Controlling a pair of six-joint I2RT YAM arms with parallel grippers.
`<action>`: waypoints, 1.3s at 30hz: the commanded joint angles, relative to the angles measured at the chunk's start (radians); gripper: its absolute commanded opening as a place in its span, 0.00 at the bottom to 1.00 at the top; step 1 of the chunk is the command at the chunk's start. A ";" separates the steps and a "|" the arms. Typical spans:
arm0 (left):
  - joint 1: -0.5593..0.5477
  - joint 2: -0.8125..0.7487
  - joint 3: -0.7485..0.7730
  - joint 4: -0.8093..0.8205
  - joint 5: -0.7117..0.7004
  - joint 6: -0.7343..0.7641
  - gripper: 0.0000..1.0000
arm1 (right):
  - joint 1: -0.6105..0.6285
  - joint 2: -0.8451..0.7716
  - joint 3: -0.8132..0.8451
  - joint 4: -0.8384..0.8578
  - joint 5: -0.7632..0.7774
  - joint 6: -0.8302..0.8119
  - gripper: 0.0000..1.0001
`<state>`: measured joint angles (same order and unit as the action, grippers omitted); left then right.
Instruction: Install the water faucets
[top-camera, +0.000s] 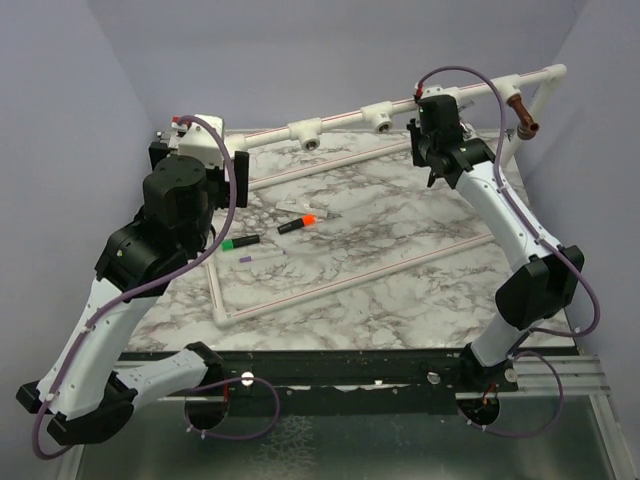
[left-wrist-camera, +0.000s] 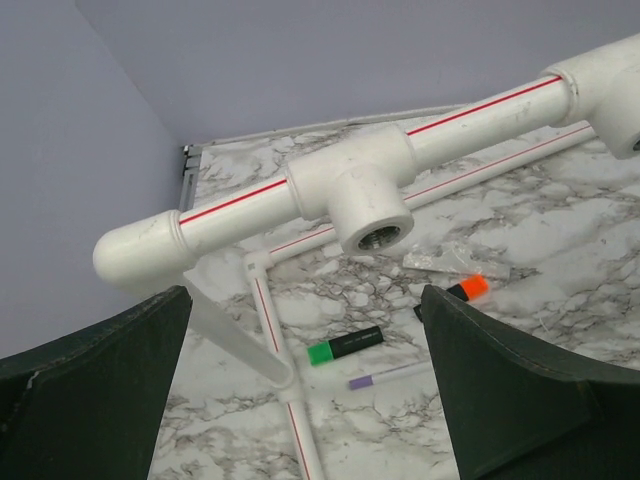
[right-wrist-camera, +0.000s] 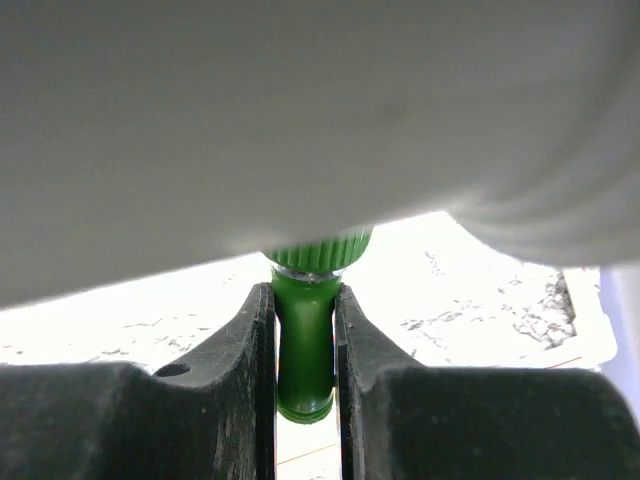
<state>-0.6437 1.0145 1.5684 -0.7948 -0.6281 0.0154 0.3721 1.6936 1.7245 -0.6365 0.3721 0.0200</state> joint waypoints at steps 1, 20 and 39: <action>-0.003 0.045 0.025 0.051 -0.033 -0.006 0.99 | -0.009 -0.098 -0.049 0.038 -0.071 0.039 0.00; 0.179 0.280 0.187 0.160 0.119 -0.062 0.90 | 0.003 -0.409 -0.443 0.274 -0.584 0.120 0.00; 0.586 0.389 0.055 0.176 0.426 -0.272 0.69 | 0.273 -0.463 -0.571 0.493 -0.561 0.185 0.00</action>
<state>-0.0711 1.4082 1.7004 -0.5835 -0.2672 -0.2077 0.6125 1.2415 1.1599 -0.2298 -0.2039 0.1738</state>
